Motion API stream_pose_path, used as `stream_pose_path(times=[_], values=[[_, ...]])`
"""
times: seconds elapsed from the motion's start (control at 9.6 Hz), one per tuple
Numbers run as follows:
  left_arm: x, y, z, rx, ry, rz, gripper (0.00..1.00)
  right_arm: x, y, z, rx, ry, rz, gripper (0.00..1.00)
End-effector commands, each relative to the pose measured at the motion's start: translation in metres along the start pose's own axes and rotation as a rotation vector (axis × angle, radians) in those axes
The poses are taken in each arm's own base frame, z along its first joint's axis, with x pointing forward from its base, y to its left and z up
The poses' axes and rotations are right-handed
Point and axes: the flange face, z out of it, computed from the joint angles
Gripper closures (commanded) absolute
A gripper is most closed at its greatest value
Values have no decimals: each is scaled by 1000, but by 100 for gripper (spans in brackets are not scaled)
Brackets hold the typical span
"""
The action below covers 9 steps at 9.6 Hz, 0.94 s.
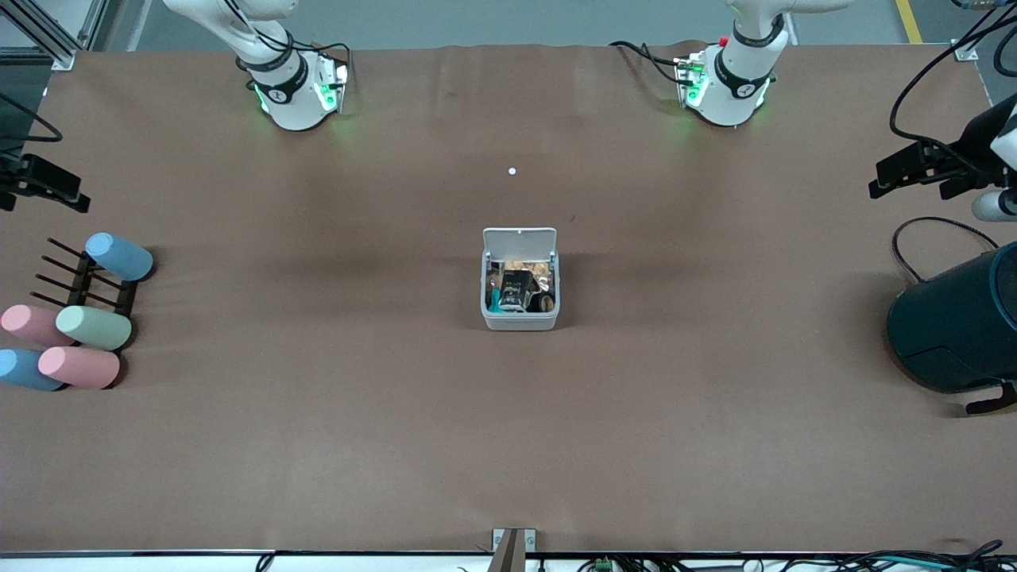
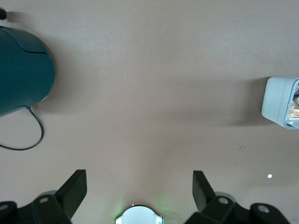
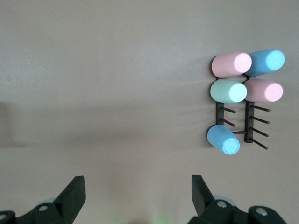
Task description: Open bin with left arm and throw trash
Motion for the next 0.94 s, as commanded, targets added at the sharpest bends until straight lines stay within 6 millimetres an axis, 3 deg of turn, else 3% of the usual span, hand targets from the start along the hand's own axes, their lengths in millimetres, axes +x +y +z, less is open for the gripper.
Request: stream_pose_path(times=[0.0, 0.42, 0.83], values=[[0, 8, -4, 29, 5, 16, 0, 0, -11, -3, -17, 0, -7, 1], [0, 11, -11, 61, 27, 15, 0, 4, -8, 0, 16, 18, 2, 0], [-3, 16, -33, 59, 82, 20, 0, 4, -8, 0, 15, 11, 1, 0]])
